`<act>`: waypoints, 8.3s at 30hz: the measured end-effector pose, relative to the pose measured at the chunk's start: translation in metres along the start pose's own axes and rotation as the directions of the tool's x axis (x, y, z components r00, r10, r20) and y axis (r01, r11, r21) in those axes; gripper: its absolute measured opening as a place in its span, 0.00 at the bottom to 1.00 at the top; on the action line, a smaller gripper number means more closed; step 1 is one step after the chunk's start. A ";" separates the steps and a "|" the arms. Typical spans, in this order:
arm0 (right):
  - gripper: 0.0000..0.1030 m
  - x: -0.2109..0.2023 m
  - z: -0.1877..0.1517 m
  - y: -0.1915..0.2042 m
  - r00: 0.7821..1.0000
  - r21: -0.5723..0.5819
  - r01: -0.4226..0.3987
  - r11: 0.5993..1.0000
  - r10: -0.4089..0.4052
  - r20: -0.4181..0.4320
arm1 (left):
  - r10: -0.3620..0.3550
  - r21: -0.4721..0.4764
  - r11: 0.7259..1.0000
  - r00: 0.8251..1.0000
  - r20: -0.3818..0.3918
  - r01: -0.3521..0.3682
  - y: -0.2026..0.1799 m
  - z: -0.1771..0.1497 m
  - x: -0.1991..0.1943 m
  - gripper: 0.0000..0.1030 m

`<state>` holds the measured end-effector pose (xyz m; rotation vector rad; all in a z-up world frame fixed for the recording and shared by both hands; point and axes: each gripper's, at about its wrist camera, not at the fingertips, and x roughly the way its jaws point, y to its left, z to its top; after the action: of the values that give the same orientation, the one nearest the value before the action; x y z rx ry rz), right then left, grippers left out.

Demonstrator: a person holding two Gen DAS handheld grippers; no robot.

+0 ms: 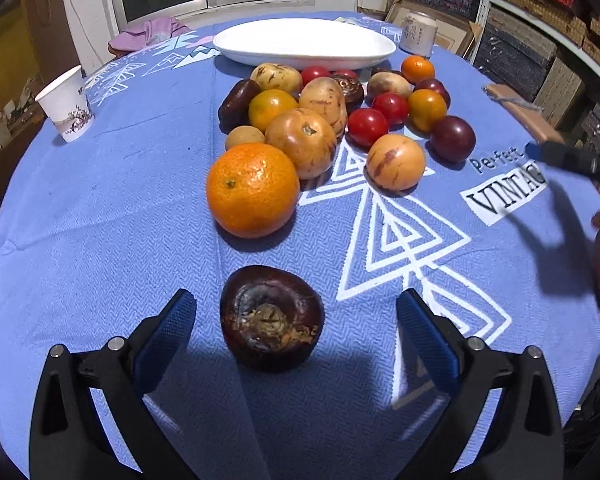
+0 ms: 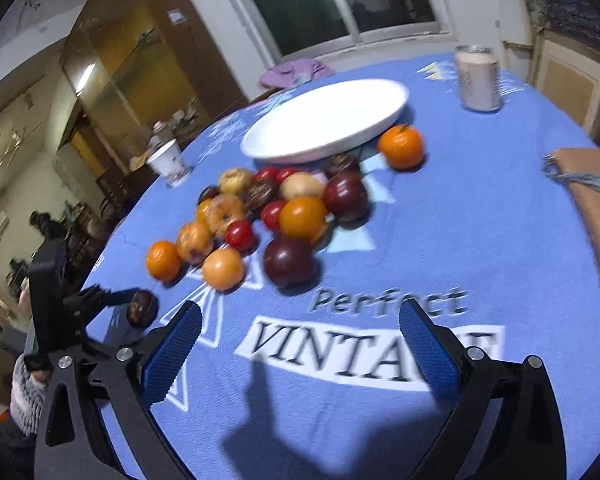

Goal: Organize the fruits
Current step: 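Grasp the dark brown shriveled fruit with the left tool while the right tool approaches a dark red plum, then grasp the dark red plum with the right tool while the left tool lifts its fruit, then lower both held fruits onto the white oval plate and open both tools, then grasp a tangerine with the left tool while the right tool approaches an orange fruit, then grasp the yellow-orange round fruit with the right tool while the left tool lifts the tangerine, then lower the tangerine and yellow-orange fruit onto the white plate, opening both tools, then move both open tools from the plate back to the fruit cluster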

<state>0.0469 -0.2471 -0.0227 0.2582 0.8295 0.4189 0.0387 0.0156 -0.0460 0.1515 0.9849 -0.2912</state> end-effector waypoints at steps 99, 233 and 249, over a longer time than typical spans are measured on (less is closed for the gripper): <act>0.72 0.056 0.155 0.019 0.971 -0.098 0.173 0.980 -0.153 0.185 | 0.009 -0.182 0.982 0.948 0.317 0.052 0.071 0.166 -0.001 0.90; 0.78 0.031 0.194 0.049 0.962 -0.099 0.076 0.992 -0.047 0.270 | 0.036 -0.208 0.977 0.940 0.338 0.037 0.090 0.190 0.002 0.88; 0.92 0.005 0.088 -0.033 0.965 0.212 0.021 0.977 -0.075 0.250 | 0.081 0.006 0.996 0.940 0.331 -0.087 0.013 0.046 -0.015 0.96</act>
<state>0.1248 -0.2795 0.0182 0.4754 0.6226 0.2450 0.0720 0.0187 -0.0086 0.1568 0.6404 -0.2387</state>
